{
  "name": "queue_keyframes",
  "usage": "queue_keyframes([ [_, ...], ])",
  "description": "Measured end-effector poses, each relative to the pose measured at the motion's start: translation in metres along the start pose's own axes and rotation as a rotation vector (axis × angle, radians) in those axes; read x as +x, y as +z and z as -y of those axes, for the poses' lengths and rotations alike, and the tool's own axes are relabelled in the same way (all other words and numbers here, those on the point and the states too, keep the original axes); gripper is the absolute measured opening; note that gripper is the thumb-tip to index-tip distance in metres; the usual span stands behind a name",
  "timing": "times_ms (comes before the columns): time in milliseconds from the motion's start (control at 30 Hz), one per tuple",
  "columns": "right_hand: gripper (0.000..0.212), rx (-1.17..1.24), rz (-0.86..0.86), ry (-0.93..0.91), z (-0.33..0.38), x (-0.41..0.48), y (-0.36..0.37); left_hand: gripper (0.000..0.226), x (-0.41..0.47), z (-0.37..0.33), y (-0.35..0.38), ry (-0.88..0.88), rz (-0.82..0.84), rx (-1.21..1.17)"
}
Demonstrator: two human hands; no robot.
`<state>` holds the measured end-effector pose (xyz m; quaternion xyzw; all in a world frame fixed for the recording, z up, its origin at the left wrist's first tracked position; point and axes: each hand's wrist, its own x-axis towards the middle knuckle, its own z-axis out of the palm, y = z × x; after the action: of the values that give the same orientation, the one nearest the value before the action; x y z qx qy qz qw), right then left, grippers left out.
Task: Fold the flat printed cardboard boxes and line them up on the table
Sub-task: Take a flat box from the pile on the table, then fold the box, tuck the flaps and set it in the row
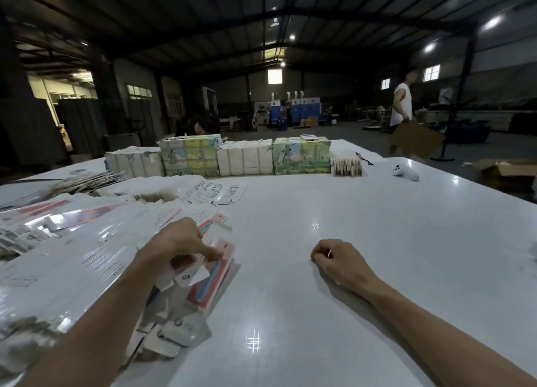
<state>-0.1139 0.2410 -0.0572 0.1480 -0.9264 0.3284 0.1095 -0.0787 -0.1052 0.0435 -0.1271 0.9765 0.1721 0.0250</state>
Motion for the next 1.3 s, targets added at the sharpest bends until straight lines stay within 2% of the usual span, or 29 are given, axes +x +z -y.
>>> queue_keyframes([
  [133, 0.019, -0.027, 0.012, -0.009, 0.002, -0.001, 0.0, 0.063, 0.0, -0.008, -0.002, 0.063, 0.039, -0.232],
  [267, 0.018, -0.026, 0.029, -0.014, 0.004, -0.004, -0.003, 0.072, 0.0, -0.022, -0.007, 0.058, 0.123, -0.233],
  [333, 0.018, -0.022, 0.035, -0.022, 0.005, -0.005, -0.005, 0.064, 0.001, -0.025, -0.006, 0.043, 0.116, -0.308],
  [400, 0.018, -0.02, 0.037, -0.034, 0.005, -0.005, -0.005, 0.046, 0.0, -0.028, -0.003, 0.1, 0.137, -0.493],
  [467, 0.015, 0.007, 0.031, -0.028, 0.006, -0.005, -0.005, 0.038, -0.001, -0.038, 0.0, 0.164, 0.197, -0.794],
  [533, 0.016, 0.136, 0.007, -0.011, 0.007, -0.006, -0.006, 0.032, -0.001, -0.053, 0.007, 0.182, 0.246, -1.009],
  [600, 0.018, 0.259, -0.065, -0.019, 0.012, -0.004, -0.009, 0.03, -0.001, -0.071, 0.019, 0.165, 0.29, -1.131],
  [733, 0.017, 0.345, -0.283, -0.095, 0.027, 0.006, -0.024, 0.034, 0.002, -0.104, 0.054, 0.175, 0.441, -1.395],
  [867, 0.019, 0.312, -0.384, -0.199, 0.038, 0.023, -0.037, 0.054, 0.006, -0.125, 0.092, 0.172, 0.526, -1.398],
  [967, 0.026, 0.185, -0.257, -0.23, 0.039, 0.039, -0.038, 0.077, 0.004, -0.135, 0.109, 0.219, 0.669, -1.441],
  [1033, 0.028, 0.174, -0.159, -0.232, 0.038, 0.043, -0.028, 0.086, 0.004, -0.138, 0.115, 0.263, 0.663, -1.457],
  [1133, 0.03, 0.193, -0.153, -0.233, 0.032, 0.04, -0.008, 0.091, 0.006, -0.136, 0.114, 0.275, 0.586, -1.422],
  [1300, 0.03, 0.144, -0.149, -0.229, 0.03, 0.04, -0.006, 0.081, 0.011, -0.124, 0.111, 0.276, 0.564, -1.386],
])
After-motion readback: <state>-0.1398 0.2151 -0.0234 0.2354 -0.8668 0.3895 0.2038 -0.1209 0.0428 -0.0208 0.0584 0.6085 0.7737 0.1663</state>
